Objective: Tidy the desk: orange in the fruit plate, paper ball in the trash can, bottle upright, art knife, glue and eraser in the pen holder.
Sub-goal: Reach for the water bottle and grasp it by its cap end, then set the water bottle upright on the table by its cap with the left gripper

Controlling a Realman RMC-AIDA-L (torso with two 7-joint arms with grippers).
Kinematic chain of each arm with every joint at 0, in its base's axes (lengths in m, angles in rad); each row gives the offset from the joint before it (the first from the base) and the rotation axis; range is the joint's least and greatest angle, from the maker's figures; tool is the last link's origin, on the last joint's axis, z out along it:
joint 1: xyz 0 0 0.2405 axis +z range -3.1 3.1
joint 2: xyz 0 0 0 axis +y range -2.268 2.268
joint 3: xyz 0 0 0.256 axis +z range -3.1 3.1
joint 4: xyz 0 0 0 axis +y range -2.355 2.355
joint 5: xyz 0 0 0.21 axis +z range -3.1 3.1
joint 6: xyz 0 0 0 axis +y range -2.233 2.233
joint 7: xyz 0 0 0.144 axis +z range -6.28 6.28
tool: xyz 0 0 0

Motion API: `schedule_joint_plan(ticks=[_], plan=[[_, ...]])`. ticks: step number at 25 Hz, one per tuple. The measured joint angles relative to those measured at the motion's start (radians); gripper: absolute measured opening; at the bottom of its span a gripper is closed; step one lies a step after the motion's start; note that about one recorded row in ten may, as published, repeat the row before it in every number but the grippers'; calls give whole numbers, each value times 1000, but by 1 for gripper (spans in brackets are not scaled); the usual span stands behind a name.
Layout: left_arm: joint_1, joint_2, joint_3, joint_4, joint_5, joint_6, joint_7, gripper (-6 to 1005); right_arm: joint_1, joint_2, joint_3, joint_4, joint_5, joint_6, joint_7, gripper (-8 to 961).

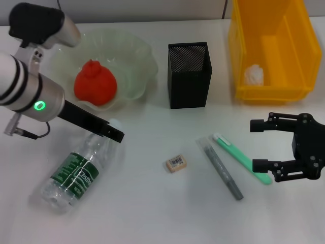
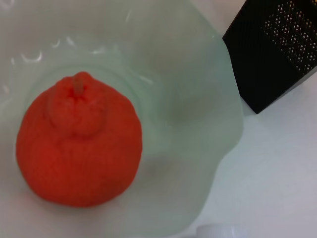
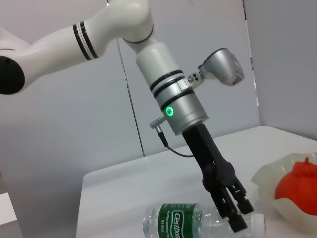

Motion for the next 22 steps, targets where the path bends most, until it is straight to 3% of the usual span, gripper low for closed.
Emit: schedule_joint_plan(ticks=[12, 17, 22], plan=[[4, 0, 140, -37, 17, -131, 16, 835, -26, 0, 13, 2, 1, -4, 0, 843], [11, 0, 180, -35, 49, -152, 13, 605, -35, 1, 26, 3, 6, -5, 0, 843], [41, 1, 194, 9, 41, -137, 57, 515, -43, 1, 39, 3, 7, -7, 1, 842]])
